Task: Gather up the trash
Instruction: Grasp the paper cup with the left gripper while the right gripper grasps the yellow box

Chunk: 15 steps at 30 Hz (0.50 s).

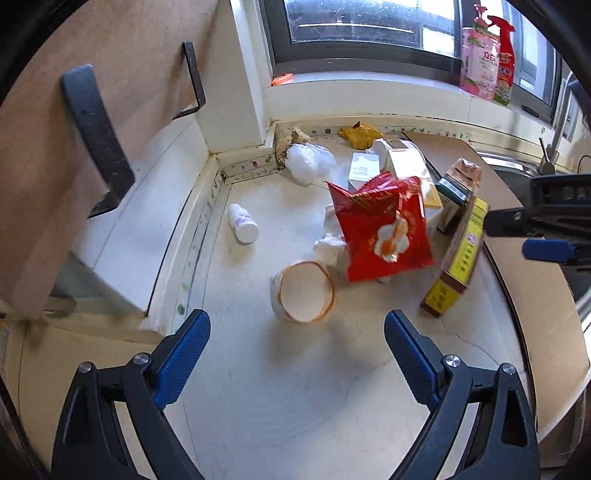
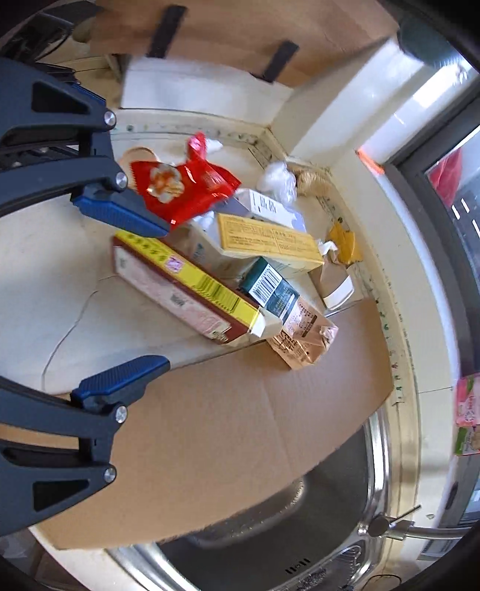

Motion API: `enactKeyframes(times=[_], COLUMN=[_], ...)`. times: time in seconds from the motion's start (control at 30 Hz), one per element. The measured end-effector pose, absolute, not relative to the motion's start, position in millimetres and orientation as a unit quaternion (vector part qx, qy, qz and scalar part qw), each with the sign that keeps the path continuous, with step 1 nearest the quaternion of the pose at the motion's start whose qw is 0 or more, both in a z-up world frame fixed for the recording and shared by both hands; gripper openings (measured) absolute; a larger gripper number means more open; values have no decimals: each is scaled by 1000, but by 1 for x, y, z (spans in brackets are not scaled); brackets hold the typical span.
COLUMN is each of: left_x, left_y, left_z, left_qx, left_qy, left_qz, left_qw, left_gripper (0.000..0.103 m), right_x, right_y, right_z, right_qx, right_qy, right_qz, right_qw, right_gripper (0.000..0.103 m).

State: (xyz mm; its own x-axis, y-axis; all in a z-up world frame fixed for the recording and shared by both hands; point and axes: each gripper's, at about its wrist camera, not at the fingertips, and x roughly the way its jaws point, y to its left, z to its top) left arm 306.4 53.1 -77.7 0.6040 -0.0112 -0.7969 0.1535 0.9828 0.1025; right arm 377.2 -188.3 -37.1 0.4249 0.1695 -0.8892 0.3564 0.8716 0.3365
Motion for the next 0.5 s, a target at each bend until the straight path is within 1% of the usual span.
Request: enactKeyframes(times=[0.2,0.5], left_x=[328,345], left_y=[58,56], left_z=[-96,-120], left_qx=[80,102], left_qy=[455,471], left_qz=[-46,-39], left_qw=[886,875], left_gripper=[94,94], right_x=[399,400], right_y=[-186,-185], right_z=[-67,-79], right_qx=[276,266], right_qy=[551,562], right_qz=[-69,-75], right_qw=[784,780], right_gripper=[67,66])
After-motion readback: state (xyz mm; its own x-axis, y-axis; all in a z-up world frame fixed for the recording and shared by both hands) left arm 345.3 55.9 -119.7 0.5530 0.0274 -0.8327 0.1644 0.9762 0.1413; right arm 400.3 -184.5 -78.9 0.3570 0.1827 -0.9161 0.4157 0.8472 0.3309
